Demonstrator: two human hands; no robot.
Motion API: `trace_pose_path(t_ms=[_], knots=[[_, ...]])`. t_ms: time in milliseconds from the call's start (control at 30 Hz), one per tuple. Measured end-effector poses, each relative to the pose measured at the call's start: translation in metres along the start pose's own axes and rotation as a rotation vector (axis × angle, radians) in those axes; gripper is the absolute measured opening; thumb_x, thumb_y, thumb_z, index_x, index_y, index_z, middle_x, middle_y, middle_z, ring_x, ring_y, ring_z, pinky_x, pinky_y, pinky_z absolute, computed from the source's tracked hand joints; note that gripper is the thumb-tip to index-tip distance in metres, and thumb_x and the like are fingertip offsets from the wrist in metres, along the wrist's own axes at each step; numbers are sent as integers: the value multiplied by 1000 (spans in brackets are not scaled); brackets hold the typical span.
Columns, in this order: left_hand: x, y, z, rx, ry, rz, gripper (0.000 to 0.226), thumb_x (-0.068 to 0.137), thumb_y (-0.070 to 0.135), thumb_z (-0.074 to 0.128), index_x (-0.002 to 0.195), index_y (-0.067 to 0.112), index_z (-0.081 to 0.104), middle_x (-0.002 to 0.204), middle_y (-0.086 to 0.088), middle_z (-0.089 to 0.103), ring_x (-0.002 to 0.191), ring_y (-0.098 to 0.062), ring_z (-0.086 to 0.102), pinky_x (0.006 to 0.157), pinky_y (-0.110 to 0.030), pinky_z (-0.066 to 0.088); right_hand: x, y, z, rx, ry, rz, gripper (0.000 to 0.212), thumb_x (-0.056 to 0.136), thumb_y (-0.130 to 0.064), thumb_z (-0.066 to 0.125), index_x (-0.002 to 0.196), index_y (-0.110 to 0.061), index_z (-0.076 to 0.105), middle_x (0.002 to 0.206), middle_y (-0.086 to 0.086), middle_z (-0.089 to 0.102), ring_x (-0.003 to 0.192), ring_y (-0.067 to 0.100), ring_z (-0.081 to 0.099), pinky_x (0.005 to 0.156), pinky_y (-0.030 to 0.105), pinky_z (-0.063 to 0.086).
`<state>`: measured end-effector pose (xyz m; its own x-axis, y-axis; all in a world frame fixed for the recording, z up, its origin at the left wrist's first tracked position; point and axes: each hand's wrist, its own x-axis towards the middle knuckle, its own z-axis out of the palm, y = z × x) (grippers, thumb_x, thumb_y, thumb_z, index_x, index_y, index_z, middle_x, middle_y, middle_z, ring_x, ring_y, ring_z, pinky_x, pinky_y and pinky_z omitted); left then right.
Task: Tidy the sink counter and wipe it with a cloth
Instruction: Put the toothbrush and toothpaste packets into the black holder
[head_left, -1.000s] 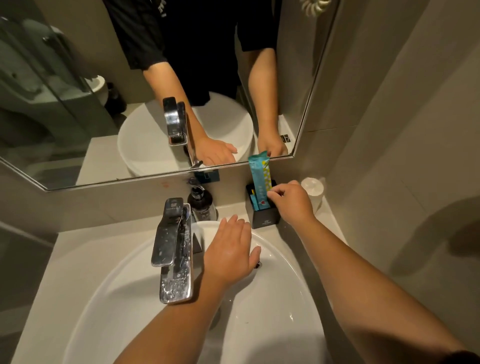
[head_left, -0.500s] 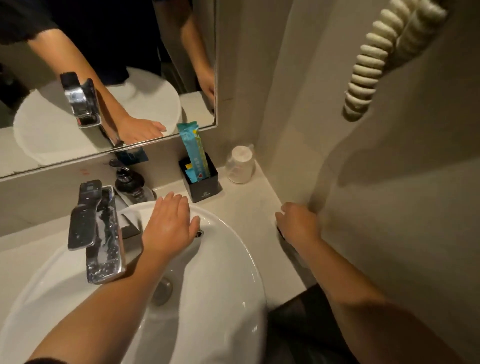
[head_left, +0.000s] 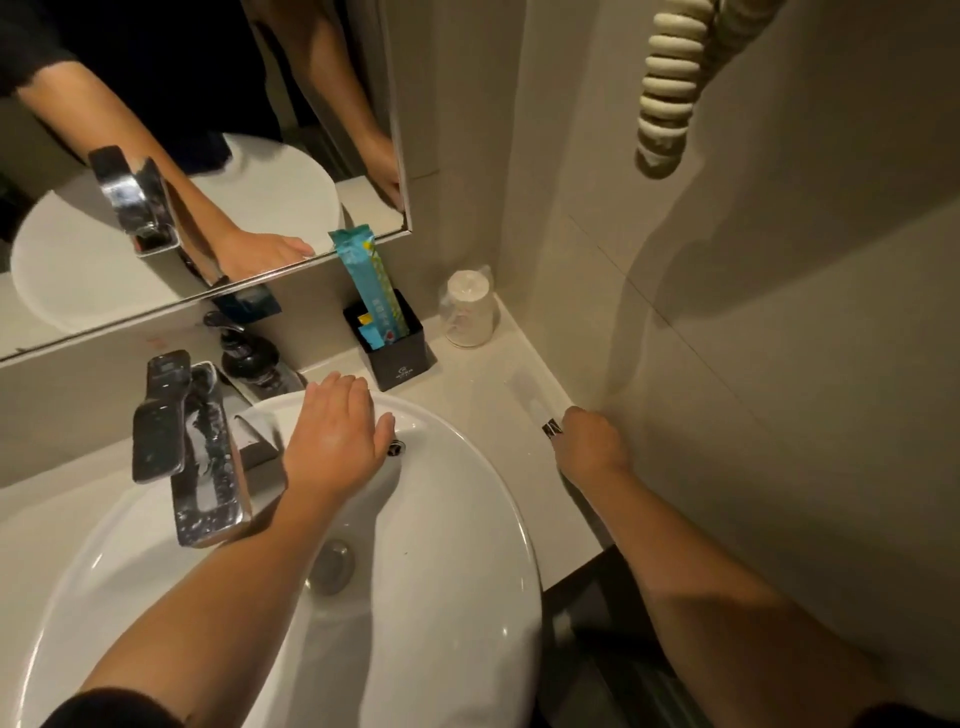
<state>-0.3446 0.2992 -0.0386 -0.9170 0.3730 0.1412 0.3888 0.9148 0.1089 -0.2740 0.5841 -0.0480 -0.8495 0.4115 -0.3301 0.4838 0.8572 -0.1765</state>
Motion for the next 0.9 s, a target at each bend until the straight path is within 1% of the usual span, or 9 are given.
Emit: trace_pose_path(t_ms=[100,133,200,267,333,467,633,767,900], knots=[[-1,0,-1,14,-20,-4,38,90,40,40,103,7,51,100,-11,54,96,-29,46,99,-47,35,4,-2,-12,261,8,-2,18,88,-18,54,81,-5,65,85,17,67,80,31,61,67,35,47],[-1,0,-1,14,-27,-8,38,90,41,40,104,8,51,101,-10,54,97,-28,46,100,-46,35,5,-8,-20,400,24,-8,19,86,-17,56,72,-5,63,73,15,65,70,28,58,63,34,47],[-1,1,-2,4,-40,-19,39,91,43,41,109,10,51,106,-8,55,103,-27,46,104,-47,34,4,-32,-45,668,21,-73,20,85,-15,61,65,-9,60,58,5,57,56,18,51,53,27,42],[-2,1,-1,-1,-52,-30,45,91,45,40,117,10,50,115,-9,55,113,-28,45,110,-48,31,3,-66,-76,834,-7,-194,20,86,-16,63,67,-13,63,58,2,57,50,13,49,50,23,41],[-2,0,-1,3,-72,-39,50,92,48,38,125,11,48,124,-8,53,122,-27,42,113,-48,27,7,-103,-102,906,-9,-335,18,88,-19,62,70,-18,65,66,3,61,59,15,53,58,30,45],[-3,-3,2,3,-65,-31,54,92,48,35,130,10,45,128,-9,52,125,-28,40,116,-47,24,31,-164,-122,939,27,-492,15,88,-26,61,75,-24,66,76,-2,67,72,16,60,70,38,50],[-4,-5,9,-13,3,-11,52,92,46,39,126,9,51,124,-10,56,124,-29,44,115,-46,26,61,-193,-101,987,-19,-458,12,90,-23,61,81,-26,69,85,-7,70,85,13,64,76,31,50],[-3,-6,14,-27,35,-8,51,92,45,41,126,8,52,124,-10,57,125,-30,44,115,-46,24,70,-191,-71,849,-66,-406,12,90,-24,61,86,-20,71,88,-2,70,86,16,63,74,30,50],[-4,-5,17,-27,74,5,52,91,43,45,125,5,54,123,-13,59,125,-32,47,114,-46,26,79,-182,-50,602,-49,-399,15,89,-25,63,78,-17,69,90,4,55,81,20,55,72,27,38]])
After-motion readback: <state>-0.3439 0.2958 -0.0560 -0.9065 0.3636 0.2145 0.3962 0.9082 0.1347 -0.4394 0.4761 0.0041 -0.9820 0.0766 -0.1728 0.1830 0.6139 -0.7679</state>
